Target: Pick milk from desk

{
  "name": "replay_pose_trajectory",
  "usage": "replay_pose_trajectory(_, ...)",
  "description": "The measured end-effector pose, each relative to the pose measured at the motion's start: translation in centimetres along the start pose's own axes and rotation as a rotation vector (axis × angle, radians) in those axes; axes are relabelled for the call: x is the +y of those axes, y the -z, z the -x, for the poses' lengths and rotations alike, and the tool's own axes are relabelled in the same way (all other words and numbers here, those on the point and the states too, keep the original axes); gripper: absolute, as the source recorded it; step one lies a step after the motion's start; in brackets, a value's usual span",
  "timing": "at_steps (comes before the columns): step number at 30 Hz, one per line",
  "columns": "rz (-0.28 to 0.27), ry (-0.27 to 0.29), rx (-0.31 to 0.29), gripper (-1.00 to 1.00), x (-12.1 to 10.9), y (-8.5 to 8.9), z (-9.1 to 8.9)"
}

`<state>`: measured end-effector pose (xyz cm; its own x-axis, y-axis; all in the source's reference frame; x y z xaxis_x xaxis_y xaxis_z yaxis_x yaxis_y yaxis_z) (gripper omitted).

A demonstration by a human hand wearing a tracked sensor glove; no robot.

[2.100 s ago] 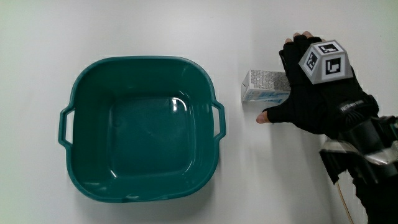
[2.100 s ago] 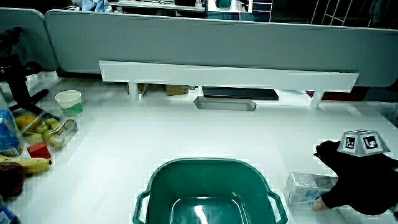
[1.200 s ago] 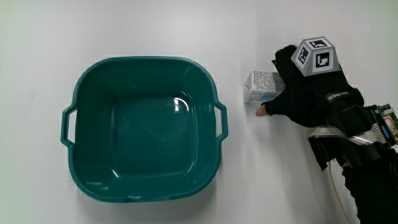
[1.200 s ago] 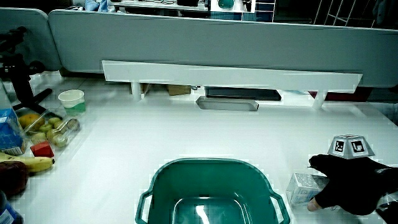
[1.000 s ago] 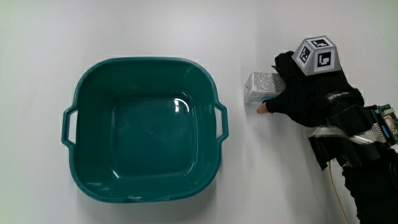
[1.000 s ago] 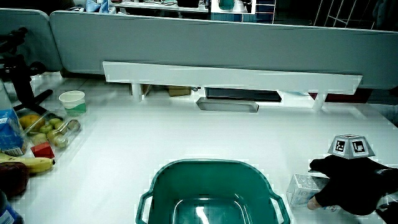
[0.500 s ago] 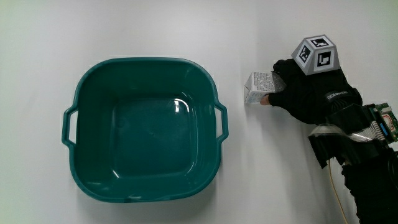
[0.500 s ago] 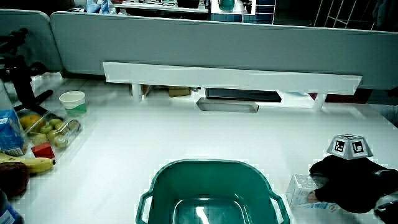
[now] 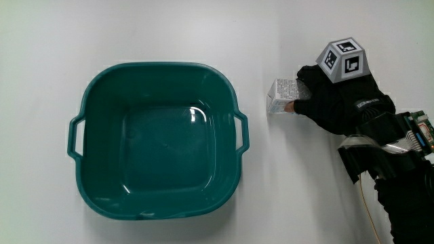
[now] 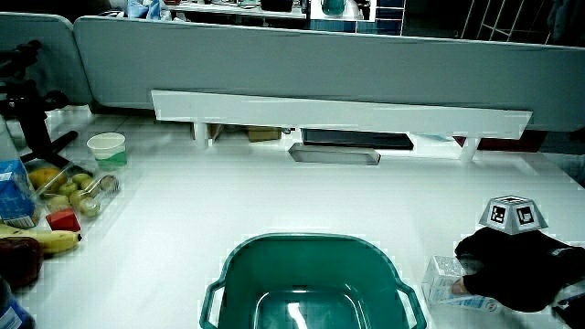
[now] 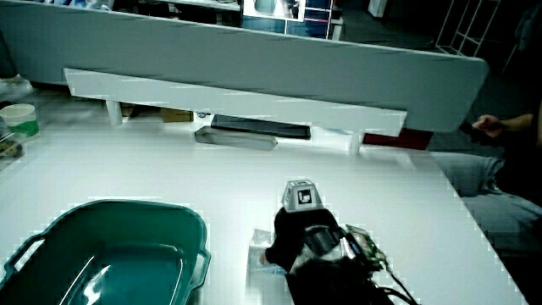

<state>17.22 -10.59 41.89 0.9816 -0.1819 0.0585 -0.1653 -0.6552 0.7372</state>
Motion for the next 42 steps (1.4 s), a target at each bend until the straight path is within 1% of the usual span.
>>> replay_pose_trajectory(1,0.0,-0.008,0.005,0.45,0.0,0.0,0.0)
replay_pose_trajectory(4,0.003,-0.008,0.012,0.52,0.1,0.1,0.0)
replay_pose_trajectory(5,-0.007,-0.009,0.009,0.55,0.3,0.1,0.0)
replay_pose_trajectory(7,0.005,-0.012,0.01,0.6,0.5,0.2,-0.1)
replay_pose_trajectory(9,-0.007,-0.01,0.016,0.64,0.6,0.3,-0.4)
replay_pose_trajectory(10,-0.017,-0.02,0.021,0.67,0.5,0.2,-0.3)
replay_pose_trajectory(11,-0.016,-0.023,0.028,0.69,0.5,0.2,-0.4)
replay_pose_trajectory(12,-0.028,-0.037,0.023,0.71,0.3,0.0,-0.2)
replay_pose_trajectory(14,-0.048,-0.032,-0.008,0.76,0.3,0.1,-0.2)
replay_pose_trajectory(17,-0.054,-0.061,-0.003,0.83,0.2,0.1,0.0)
replay_pose_trajectory(19,-0.059,-0.048,-0.027,0.88,0.3,0.2,0.1)
replay_pose_trajectory(20,-0.067,-0.05,-0.028,0.9,0.2,0.2,0.2)
replay_pose_trajectory(21,-0.067,-0.058,-0.03,0.93,0.2,0.1,0.2)
replay_pose_trajectory(23,-0.07,-0.058,-0.038,0.98,0.1,0.1,0.3)
replay_pose_trajectory(24,-0.054,-0.058,-0.041,1.0,0.3,0.3,0.1)
replay_pose_trajectory(30,-0.066,-0.06,-0.054,1.0,0.1,-0.1,0.2)
replay_pose_trajectory(32,-0.072,-0.073,-0.048,1.0,-0.2,-0.4,0.3)
replay_pose_trajectory(36,-0.096,-0.075,-0.08,1.0,-1.0,-1.4,0.8)
replay_pose_trajectory(38,-0.101,-0.086,-0.08,1.0,-1.6,-2.1,1.0)
replay_pose_trajectory(42,-0.131,-0.094,-0.093,1.0,-2.7,-3.4,1.4)
